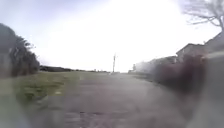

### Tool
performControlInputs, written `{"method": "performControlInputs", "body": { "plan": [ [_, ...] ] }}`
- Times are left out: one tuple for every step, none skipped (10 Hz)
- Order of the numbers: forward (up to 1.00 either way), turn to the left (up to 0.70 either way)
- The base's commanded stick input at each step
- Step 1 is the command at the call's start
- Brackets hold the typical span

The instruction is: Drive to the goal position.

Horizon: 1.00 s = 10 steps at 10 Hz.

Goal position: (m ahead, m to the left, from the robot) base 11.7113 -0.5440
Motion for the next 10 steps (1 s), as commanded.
{"method": "performControlInputs", "body": {
  "plan": [
    [1.0,0.1],
    [1.0,0.27],
    [1.0,0.27],
    [1.0,0.17],
    [1.0,0.0],
    [1.0,0.0],
    [1.0,0.0],
    [1.0,0.0],
    [1.0,0.0],
    [1.0,0.0]
  ]
}}
